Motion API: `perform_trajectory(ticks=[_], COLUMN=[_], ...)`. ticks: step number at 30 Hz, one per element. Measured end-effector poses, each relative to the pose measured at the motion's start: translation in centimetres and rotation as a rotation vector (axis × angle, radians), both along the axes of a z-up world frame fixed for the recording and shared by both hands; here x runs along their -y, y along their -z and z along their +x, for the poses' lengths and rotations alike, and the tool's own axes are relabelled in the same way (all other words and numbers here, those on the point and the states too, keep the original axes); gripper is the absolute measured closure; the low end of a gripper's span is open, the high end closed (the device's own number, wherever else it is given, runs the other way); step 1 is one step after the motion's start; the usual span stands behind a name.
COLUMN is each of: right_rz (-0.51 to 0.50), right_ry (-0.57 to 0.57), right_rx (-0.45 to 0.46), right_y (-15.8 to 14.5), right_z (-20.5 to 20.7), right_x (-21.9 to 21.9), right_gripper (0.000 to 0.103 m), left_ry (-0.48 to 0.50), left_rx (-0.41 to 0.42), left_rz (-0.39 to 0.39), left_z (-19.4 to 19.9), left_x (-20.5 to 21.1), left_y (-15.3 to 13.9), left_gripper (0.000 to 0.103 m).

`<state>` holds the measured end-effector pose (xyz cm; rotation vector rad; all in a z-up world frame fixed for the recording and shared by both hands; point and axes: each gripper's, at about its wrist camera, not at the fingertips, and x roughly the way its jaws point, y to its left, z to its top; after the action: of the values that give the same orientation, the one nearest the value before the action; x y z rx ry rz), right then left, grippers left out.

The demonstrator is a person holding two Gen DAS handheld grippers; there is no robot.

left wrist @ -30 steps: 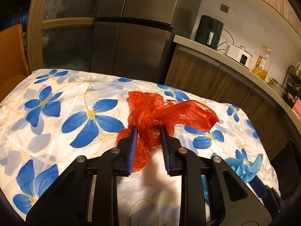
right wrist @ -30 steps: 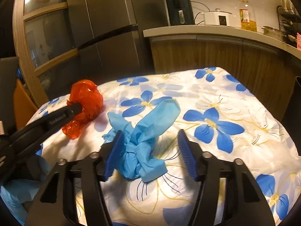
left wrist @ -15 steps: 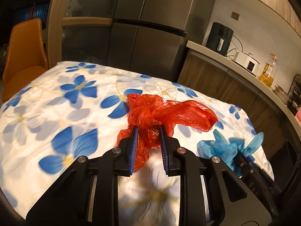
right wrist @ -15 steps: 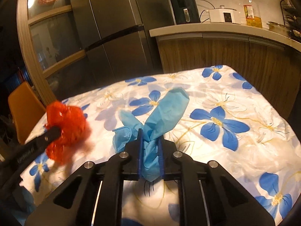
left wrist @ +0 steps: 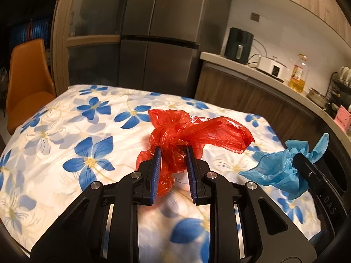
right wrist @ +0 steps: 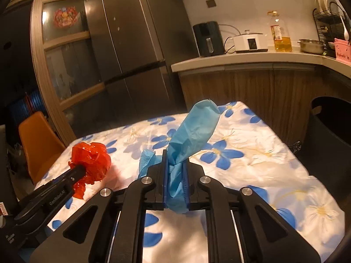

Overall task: Collect trash
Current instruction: 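Carry the red bag and blue glove with both tools over the bin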

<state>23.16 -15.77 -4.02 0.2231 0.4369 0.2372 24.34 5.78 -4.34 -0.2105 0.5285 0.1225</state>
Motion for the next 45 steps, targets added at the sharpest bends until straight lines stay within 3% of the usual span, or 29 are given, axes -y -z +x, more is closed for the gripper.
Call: perform_trajectory(ticks=[17, 45], right_rz=[0.004, -0.049], right_ry=[0.114, 0.420], right_rx=[0.073, 0.103], right_y=[-2.2, -3.4], right_z=[-4.8, -5.9], right_x=[6.9, 20.6], right_gripper=[0.091, 0.092], left_ry=[0.137, 0.455], left_rx=[0.057, 0.126], left_rz=[0.054, 0.088], left_z=[-2.7, 0.0], left_x=[8.1, 25.6], left_y=[-2.4, -4.5], left_gripper=[0.081, 0.081])
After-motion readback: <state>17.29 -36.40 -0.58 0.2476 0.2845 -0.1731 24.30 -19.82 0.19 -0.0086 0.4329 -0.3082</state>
